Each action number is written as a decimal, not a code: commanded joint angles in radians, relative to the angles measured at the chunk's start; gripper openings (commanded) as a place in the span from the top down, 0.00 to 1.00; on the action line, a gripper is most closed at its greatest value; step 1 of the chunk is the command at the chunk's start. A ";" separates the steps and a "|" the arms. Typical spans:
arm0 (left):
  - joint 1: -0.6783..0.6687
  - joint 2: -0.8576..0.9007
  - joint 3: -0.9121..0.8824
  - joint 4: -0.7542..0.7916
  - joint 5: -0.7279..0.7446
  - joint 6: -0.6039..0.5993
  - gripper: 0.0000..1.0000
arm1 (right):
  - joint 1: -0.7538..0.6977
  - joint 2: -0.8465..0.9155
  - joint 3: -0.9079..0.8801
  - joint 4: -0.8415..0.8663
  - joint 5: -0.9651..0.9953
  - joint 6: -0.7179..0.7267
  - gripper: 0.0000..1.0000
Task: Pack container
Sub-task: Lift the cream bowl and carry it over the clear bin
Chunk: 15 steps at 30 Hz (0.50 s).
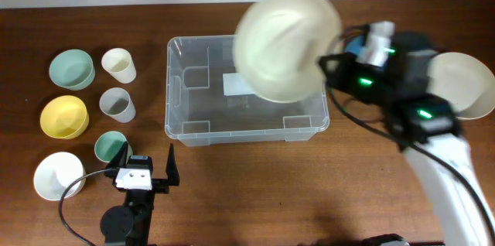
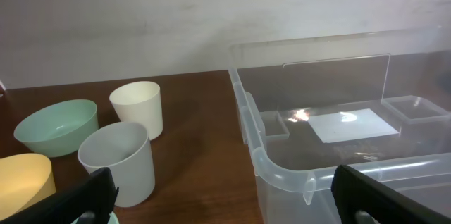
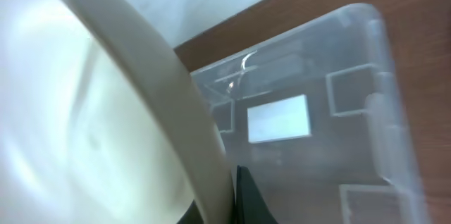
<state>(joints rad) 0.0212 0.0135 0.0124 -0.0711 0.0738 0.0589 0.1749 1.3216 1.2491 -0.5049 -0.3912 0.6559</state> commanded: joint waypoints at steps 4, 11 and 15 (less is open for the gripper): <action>0.006 -0.008 -0.003 -0.005 0.000 -0.006 0.00 | 0.109 0.197 0.015 0.151 0.115 0.116 0.96; 0.006 -0.008 -0.003 -0.005 0.000 -0.006 0.00 | 0.200 0.365 0.015 0.236 0.117 0.147 0.96; 0.006 -0.008 -0.003 -0.005 -0.001 -0.006 0.01 | 0.252 0.424 0.015 0.266 0.169 0.173 0.96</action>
<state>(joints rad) 0.0212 0.0135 0.0124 -0.0711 0.0738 0.0589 0.3870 1.7229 1.2491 -0.2535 -0.2714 0.7921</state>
